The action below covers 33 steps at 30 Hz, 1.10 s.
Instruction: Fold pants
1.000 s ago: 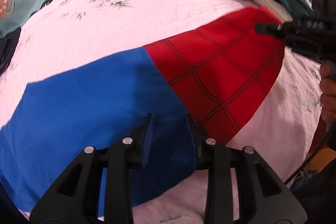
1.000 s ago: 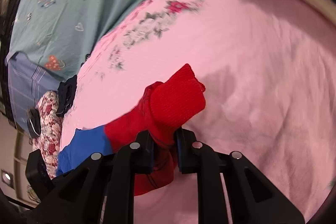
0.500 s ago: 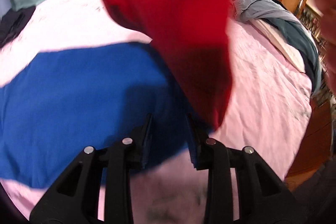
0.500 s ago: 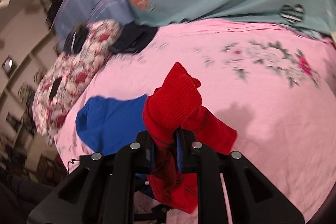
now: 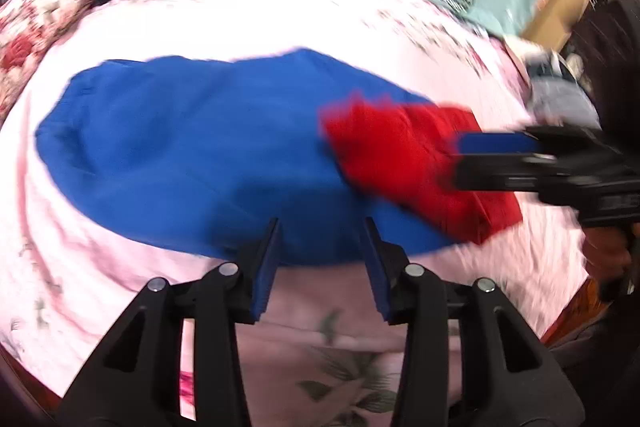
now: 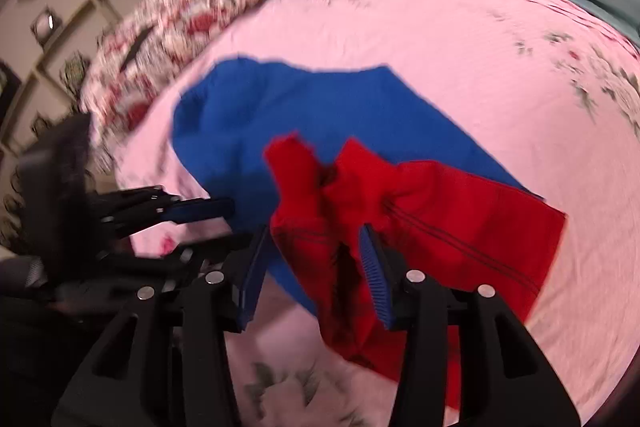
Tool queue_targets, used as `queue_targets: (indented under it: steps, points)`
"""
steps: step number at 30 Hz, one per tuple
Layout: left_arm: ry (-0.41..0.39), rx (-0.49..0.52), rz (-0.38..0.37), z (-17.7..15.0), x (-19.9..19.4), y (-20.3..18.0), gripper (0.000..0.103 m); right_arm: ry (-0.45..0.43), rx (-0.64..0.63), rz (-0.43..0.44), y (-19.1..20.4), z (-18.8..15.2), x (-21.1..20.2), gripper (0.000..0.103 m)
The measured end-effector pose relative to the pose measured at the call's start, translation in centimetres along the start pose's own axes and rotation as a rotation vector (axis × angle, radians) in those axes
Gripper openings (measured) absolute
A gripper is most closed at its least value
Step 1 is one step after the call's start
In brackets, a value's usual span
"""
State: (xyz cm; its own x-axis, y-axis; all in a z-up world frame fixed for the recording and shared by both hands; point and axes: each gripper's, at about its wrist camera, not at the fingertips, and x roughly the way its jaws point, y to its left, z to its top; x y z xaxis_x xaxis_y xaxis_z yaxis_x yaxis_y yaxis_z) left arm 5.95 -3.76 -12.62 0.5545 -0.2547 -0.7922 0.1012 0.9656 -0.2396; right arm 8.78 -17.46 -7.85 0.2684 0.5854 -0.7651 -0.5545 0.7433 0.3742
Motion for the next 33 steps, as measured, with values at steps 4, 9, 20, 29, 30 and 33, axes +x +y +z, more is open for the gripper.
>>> queue_targets:
  steps: [4,9,20,29,30,33]
  points:
    - [-0.059,0.005,-0.027,2.4,-1.6,0.8,0.041,-0.075,0.230,0.038,-4.0,-0.9,-1.7,0.048]
    - [-0.039,0.024,-0.083,3.8,-1.2,-0.7,0.049,-0.052,0.310,0.061,-5.2,-1.3,0.8,0.036]
    - [0.137,-0.244,-0.103,1.4,2.4,4.9,0.055,0.119,-0.193,-0.165,0.7,-0.2,6.7,0.023]
    - [0.094,-0.235,-0.073,0.9,1.4,5.3,0.055,0.038,-0.256,-0.005,5.3,-0.7,3.3,0.018]
    - [0.085,-0.241,-0.065,0.9,1.0,5.6,0.055,0.068,-0.256,-0.005,5.3,-1.1,4.6,0.018]
    - [0.060,-0.255,-0.044,1.2,-0.4,6.2,0.055,0.123,-0.207,0.008,4.3,-2.2,7.6,0.018]
